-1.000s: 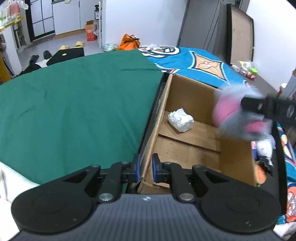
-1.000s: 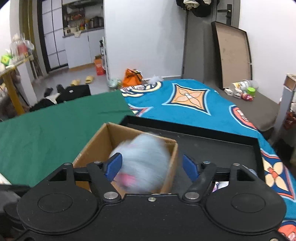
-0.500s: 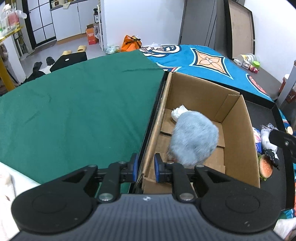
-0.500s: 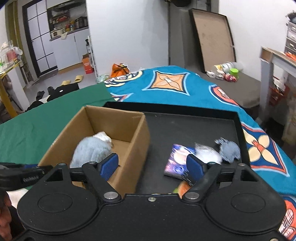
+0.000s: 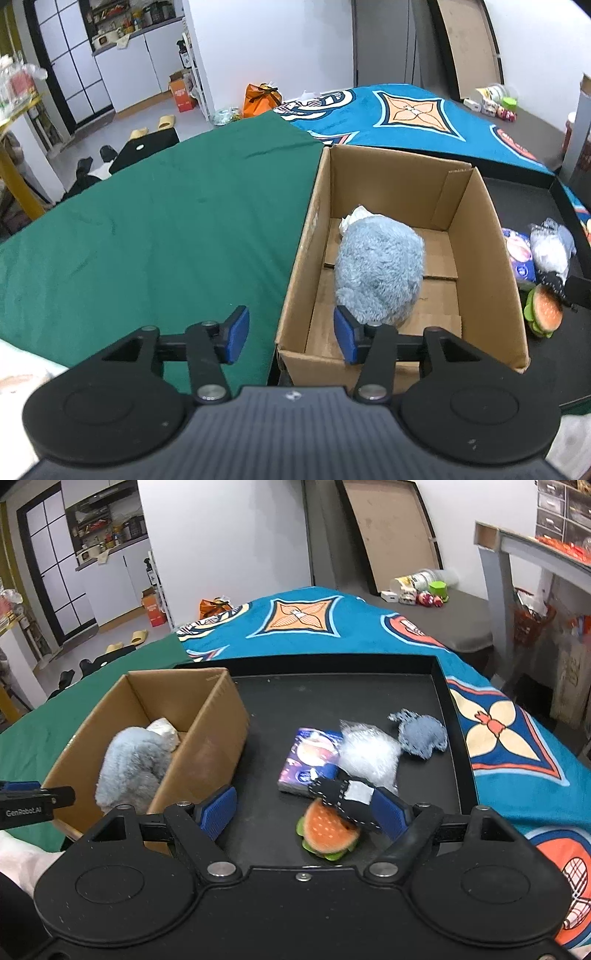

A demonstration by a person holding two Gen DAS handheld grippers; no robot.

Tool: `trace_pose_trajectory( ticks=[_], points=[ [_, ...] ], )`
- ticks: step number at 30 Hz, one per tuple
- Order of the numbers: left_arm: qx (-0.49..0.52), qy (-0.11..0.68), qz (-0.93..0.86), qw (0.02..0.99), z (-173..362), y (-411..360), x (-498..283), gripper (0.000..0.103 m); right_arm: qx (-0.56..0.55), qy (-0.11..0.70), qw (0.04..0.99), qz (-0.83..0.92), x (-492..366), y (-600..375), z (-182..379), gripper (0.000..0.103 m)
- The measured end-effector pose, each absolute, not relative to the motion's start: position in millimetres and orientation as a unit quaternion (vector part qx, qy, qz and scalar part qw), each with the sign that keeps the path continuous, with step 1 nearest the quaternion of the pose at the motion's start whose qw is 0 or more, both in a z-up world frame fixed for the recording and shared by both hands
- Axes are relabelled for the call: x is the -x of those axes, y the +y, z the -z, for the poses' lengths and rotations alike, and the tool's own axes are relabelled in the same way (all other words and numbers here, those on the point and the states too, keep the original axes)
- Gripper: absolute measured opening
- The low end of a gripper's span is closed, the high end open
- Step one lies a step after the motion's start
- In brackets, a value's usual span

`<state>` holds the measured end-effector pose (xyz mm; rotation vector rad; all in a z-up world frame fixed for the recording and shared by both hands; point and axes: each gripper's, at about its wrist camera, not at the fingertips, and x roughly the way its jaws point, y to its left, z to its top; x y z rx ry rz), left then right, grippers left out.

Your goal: Organize soft objects

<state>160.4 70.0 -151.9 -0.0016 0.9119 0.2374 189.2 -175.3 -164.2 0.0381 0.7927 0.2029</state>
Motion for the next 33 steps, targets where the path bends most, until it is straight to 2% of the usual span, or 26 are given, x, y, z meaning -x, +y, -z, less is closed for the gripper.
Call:
trace_pose_trajectory(
  ticks=[5, 12, 26, 29, 31, 33],
  points=[
    [-0.028, 0.438, -0.121, 0.89, 152.5, 61.2, -160.2, 0.055, -0.037, 0.391, 0.915, -0.096, -191.3, -188.7, 174.7, 0.08],
    [-0.068, 0.444, -0.126, 0.884, 156.1, 49.3, -163.0, 0.056, -0.078, 0.39, 0.913, -0.089, -199.1, -212.2, 192.2, 0.079],
    [-0.107, 0.461, -0.143, 0.869, 164.3, 36.6, -174.4, 0.056, -0.16, 0.401, 0.897, -0.094, -212.9, -240.1, 223.4, 0.06],
    [-0.104, 0.467, -0.149, 0.865, 166.1, 38.3, -176.9, 0.056, -0.164, 0.402, 0.896, -0.099, -214.8, -241.5, 225.8, 0.05],
    [-0.104, 0.471, -0.151, 0.863, 166.7, 37.9, -179.5, 0.056, -0.162, 0.403, 0.895, -0.103, -215.6, -242.1, 226.5, 0.032],
    [-0.11, 0.473, -0.152, 0.861, 167.4, 35.8, -181.1, 0.056, -0.161, 0.396, 0.898, -0.102, -214.1, -244.3, 225.2, 0.028]
  ],
)
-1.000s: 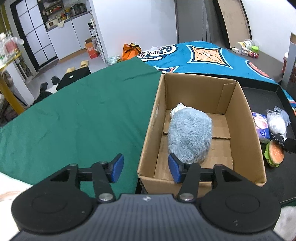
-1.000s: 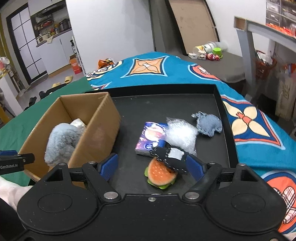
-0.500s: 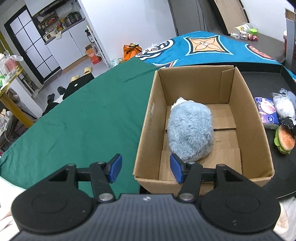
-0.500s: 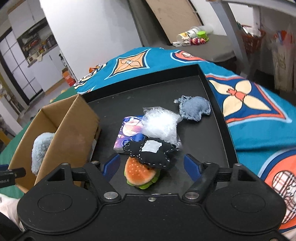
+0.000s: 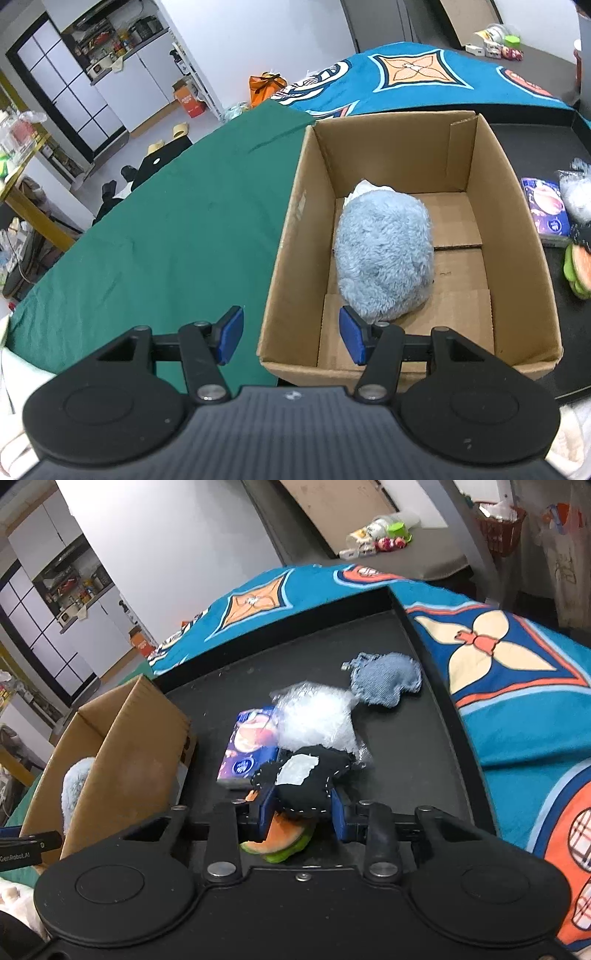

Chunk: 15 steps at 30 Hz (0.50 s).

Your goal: Organize soft objects

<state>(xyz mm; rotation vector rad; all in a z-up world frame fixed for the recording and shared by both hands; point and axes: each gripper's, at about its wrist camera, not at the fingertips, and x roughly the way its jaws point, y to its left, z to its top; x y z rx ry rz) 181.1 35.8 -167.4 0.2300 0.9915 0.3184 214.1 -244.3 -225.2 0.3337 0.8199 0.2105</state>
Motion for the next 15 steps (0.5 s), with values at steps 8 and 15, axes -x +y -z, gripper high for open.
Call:
trace_pose_trajectory(
  ticks=[8, 15],
  points=[
    [-0.128, 0.471, -0.151, 0.86, 169.4, 27.2, -182.3, 0.056, -0.161, 0.387, 0.902, -0.099, -207.9, -249.0, 217.5, 0.023],
    [-0.122, 0.464, -0.149, 0.864, 164.8, 28.7, -176.4, 0.056, -0.157, 0.38, 0.907, -0.093, -204.4, -251.7, 208.7, 0.021]
  ],
)
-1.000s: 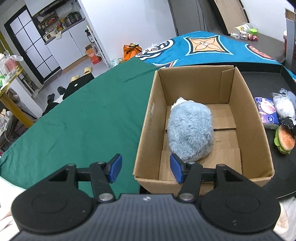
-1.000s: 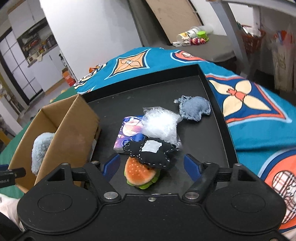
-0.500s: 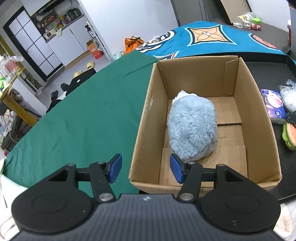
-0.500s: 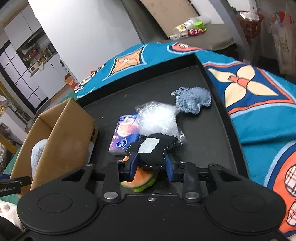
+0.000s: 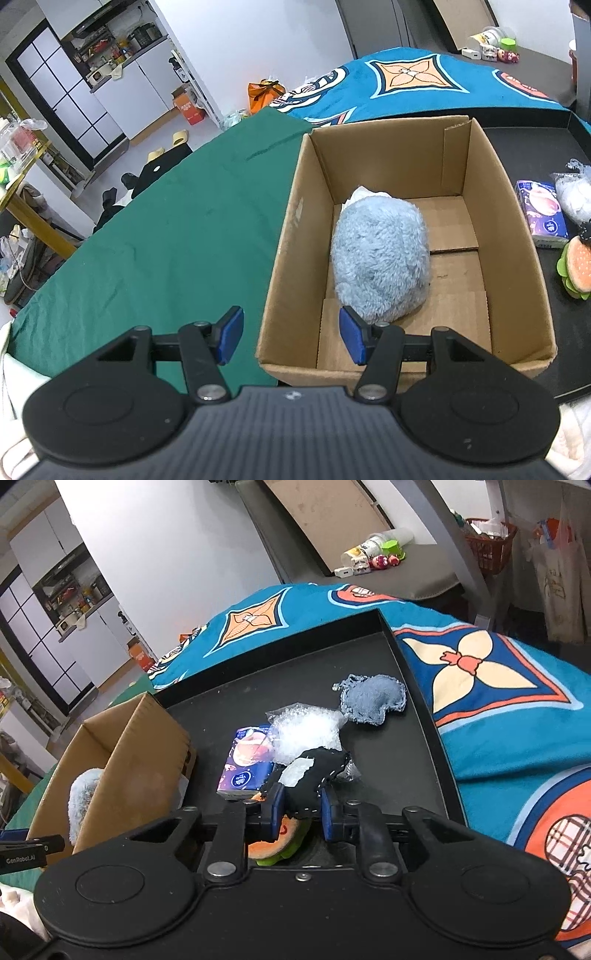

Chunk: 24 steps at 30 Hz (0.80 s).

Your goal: Organize soft objects

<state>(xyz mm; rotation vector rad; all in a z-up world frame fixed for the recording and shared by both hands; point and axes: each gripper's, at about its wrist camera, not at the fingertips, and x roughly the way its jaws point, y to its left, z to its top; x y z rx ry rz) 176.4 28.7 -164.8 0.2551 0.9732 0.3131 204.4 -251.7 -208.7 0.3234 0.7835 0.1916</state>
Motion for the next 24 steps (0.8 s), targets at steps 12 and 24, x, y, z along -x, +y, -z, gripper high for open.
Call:
trace_pose_trajectory(
  ticks=[12, 24],
  points=[
    [-0.092, 0.451, -0.147, 0.876, 154.6, 40.5, -168.4, 0.056, -0.14, 0.369, 0.914, -0.093, -193.8, -246.0, 191.3, 0.02],
    [-0.07, 0.432, -0.144, 0.888, 145.9, 46.3, -160.0, 0.056, -0.126, 0.36, 0.92, -0.088, -187.8, -237.6, 176.1, 0.02]
  ],
)
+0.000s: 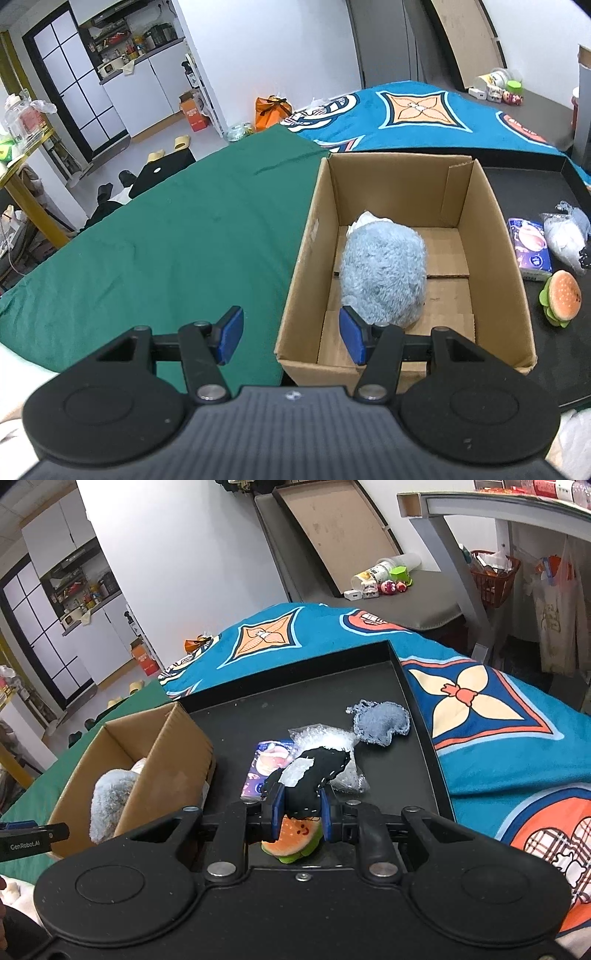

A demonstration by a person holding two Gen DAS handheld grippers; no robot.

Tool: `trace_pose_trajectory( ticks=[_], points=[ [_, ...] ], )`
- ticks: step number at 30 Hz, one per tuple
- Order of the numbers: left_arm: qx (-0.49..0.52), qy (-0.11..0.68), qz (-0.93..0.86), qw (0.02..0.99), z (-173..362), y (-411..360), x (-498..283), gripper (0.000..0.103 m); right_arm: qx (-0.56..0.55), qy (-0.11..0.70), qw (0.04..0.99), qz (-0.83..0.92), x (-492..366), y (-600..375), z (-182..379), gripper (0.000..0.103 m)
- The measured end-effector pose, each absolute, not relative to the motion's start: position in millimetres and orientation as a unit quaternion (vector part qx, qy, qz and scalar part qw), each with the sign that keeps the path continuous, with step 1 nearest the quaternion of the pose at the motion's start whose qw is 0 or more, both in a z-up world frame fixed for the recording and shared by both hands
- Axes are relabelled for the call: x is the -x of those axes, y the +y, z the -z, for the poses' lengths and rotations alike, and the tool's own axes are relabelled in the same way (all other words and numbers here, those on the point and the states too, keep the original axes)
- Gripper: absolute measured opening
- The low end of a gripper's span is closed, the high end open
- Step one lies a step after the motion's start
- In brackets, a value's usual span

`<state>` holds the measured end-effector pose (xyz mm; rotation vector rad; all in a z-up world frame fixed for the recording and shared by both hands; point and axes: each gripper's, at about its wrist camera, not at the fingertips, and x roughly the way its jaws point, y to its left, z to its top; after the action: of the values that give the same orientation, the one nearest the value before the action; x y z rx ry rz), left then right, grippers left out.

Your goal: Organize soft objects

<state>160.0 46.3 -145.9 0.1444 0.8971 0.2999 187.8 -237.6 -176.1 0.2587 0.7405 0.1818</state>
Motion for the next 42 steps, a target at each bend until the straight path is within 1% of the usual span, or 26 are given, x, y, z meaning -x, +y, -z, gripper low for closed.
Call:
trace_pose_trajectory(
  ticks=[19, 30, 33, 36, 38, 39, 41, 42],
  points=[
    [-0.014, 0.417, -0.129, 0.9, 141.2, 63.2, -154.6, 0.055, -0.097, 0.341, 0.929, -0.109, -195.9, -200.0, 142.8, 0.02],
    [0.008, 0.421, -0.118, 0.899, 146.1, 69.8, -157.3, 0.051, -0.073, 0.336, 0.931, -0.124, -201.1, -170.7, 131.5, 0.02],
    [0.019, 0.424, -0.117, 0.898, 147.9, 73.7, -158.0, 0.049, -0.062, 0.335, 0.931, -0.131, -202.7, -159.7, 129.6, 0.02],
    [0.031, 0.425, -0.117, 0.897, 149.4, 77.8, -158.1, 0.044, -0.05, 0.333, 0.932, -0.138, -205.4, -148.6, 127.2, 0.021],
    [0.039, 0.425, -0.115, 0.897, 149.5, 80.2, -157.9, 0.035, -0.043, 0.332, 0.932, -0.142, -207.5, -141.1, 125.9, 0.021],
    [0.042, 0.424, -0.115, 0.897, 149.6, 81.0, -157.7, 0.033, -0.04, 0.331, 0.932, -0.143, -208.5, -137.6, 125.1, 0.021],
    [0.049, 0.424, -0.112, 0.897, 150.8, 83.3, -157.9, 0.025, -0.034, 0.33, 0.932, -0.146, -210.9, -131.2, 123.7, 0.021],
    [0.052, 0.424, -0.111, 0.897, 151.5, 84.5, -157.8, 0.023, -0.03, 0.329, 0.932, -0.148, -212.3, -128.1, 123.3, 0.021]
  ],
)
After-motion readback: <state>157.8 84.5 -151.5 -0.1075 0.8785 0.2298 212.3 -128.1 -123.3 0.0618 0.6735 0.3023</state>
